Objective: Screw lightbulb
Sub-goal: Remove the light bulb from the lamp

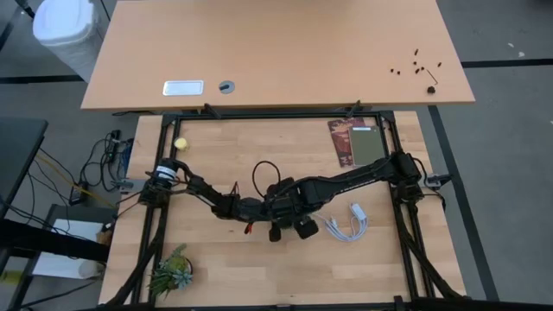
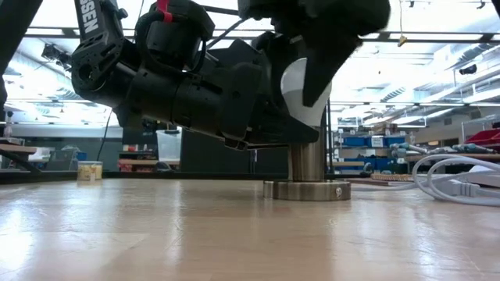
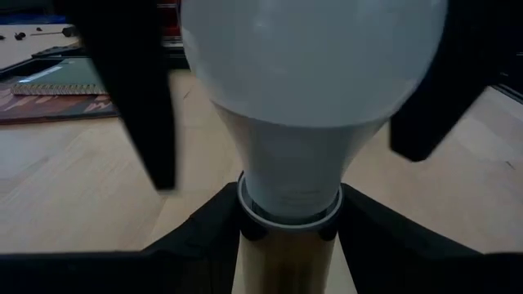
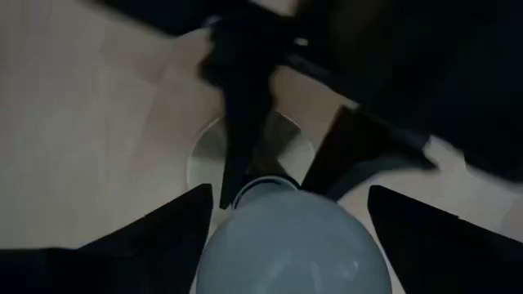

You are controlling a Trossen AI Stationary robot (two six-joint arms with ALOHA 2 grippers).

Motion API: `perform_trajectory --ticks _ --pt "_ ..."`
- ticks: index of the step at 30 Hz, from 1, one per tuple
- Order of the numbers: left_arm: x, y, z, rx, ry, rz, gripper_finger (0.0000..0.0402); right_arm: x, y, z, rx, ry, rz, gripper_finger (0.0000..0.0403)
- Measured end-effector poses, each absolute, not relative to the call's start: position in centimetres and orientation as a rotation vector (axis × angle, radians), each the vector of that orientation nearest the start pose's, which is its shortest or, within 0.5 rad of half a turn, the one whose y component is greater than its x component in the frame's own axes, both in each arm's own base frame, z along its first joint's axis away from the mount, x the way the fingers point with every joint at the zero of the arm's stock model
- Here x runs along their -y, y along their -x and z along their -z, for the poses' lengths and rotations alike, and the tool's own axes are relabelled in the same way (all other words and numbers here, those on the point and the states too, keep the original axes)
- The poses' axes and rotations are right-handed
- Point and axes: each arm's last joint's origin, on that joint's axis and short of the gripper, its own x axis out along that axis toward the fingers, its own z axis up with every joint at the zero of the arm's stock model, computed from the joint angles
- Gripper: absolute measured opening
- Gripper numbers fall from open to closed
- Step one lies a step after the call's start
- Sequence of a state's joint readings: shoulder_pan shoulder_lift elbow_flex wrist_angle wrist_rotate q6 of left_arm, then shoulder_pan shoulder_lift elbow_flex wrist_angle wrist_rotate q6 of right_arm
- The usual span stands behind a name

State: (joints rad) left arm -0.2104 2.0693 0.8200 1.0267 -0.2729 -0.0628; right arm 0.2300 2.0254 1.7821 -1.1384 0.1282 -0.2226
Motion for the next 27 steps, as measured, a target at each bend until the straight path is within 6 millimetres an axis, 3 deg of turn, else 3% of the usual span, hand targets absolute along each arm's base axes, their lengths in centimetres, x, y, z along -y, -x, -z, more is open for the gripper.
perform_trajectory --ticks 13,20,27 --pt "7.0 -36.7 -10.1 -0.214 0.028 -0.071 0.0181 -8.0 -39.8 -24.7 -1.342 -0.372 0.327 0.0387" --pt "7.1 -36.7 -10.1 -0.218 0.031 -0.069 0.0181 -8.6 -39.2 -25.4 -1.320 -0.508 0.433 0.0383" --pt "7.0 -36.7 -10.1 -0.218 0.036 -0.072 0.0181 -9.0 -36.8 -29.0 -1.259 -0.533 0.448 0.0378"
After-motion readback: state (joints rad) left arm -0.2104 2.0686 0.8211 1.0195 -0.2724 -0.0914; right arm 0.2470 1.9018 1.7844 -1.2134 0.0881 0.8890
